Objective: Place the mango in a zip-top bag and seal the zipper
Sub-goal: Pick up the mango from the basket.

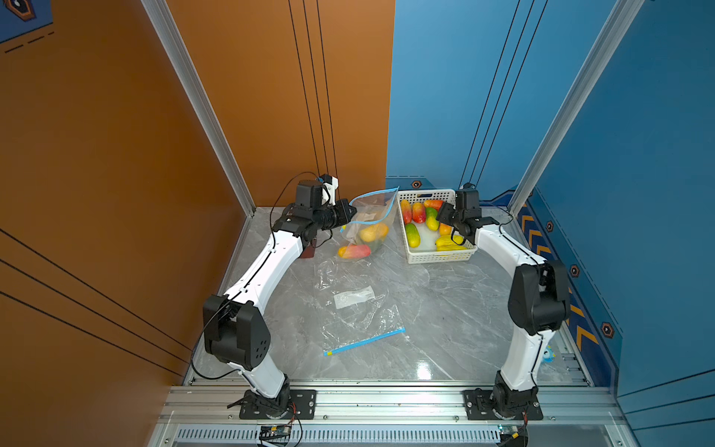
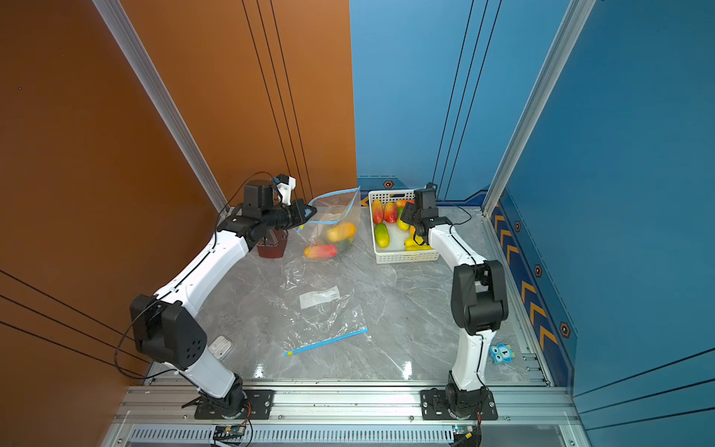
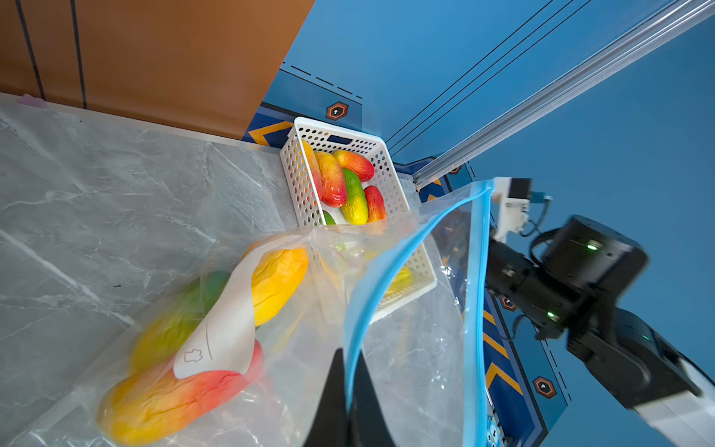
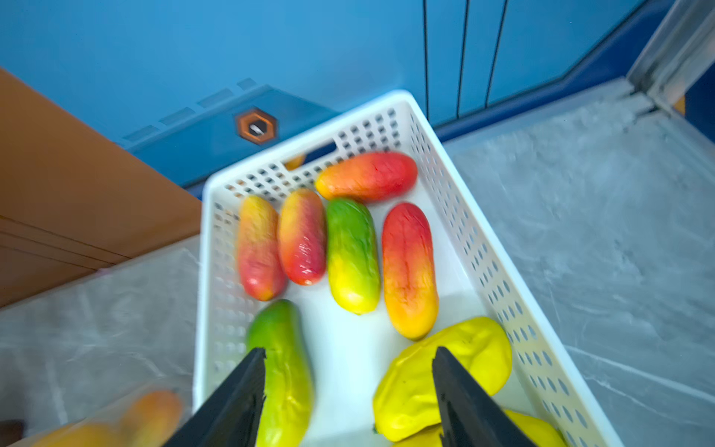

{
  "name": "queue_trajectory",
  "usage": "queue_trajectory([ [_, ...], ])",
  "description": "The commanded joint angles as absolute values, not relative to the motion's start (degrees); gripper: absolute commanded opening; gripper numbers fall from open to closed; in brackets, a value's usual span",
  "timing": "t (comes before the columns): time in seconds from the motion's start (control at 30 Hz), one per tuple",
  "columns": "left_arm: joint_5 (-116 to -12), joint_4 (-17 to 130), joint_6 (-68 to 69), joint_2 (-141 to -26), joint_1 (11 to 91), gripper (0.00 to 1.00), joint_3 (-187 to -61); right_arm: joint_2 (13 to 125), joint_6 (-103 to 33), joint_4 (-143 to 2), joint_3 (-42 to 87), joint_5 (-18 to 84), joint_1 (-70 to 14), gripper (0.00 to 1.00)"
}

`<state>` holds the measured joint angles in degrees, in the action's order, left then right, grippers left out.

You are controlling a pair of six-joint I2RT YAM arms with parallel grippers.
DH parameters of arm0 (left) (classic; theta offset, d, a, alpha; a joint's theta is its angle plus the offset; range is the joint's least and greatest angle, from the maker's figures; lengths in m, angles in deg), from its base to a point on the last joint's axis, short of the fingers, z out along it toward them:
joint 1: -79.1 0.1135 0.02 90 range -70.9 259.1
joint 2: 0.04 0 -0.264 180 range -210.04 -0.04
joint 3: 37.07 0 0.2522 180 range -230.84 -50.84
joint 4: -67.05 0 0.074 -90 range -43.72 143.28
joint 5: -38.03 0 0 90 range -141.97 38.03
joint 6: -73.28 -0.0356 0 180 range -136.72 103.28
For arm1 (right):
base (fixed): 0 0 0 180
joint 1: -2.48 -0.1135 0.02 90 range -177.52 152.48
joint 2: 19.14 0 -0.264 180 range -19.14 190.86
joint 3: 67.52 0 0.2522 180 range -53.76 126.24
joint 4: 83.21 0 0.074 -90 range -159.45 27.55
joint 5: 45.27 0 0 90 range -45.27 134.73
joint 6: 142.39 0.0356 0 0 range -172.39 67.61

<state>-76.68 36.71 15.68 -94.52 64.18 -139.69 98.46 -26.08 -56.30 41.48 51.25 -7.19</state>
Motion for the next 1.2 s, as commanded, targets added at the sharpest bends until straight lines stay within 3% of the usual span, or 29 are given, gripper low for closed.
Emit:
queue_trajectory([
  [0.0,-76.85,36.67,14.50,-92.31,64.86,0.00,-138.31,105.71,-25.81,-42.32,52.76,56.82,-6.70,0.65],
  [0.2,-76.99,36.67,14.88,-92.17,64.91,0.00,-137.94,116.53,-25.23,-37.59,64.52,60.77,-5.83,0.65],
  [0.5,-76.81,36.61,14.31,-91.90,65.38,0.00,-137.76,130.46,-23.83,-29.28,81.93,55.81,-3.77,0.62],
  [0.67,-76.79,36.59,14.31,-92.07,65.65,0.00,-138.11,132.04,-23.90,-29.38,84.18,51.72,-3.32,0.56],
  [0.73,-76.80,36.59,14.42,-92.24,65.74,0.00,-138.20,131.50,-23.85,-29.43,84.19,50.49,-3.32,0.44],
  [0.8,-76.85,36.55,14.53,-92.19,65.74,0.00,-138.20,128.80,-23.85,-29.24,82.91,50.69,-3.65,0.37],
  [0.97,-77.39,36.69,14.86,-91.82,65.48,0.00,-138.15,113.62,-26.18,-32.93,73.78,51.19,-6.19,0.32],
  [1.17,-77.36,36.67,14.67,-91.77,64.86,0.00,-138.51,86.21,-24.75,-59.98,45.22,45.99,-10.67,0.30],
])
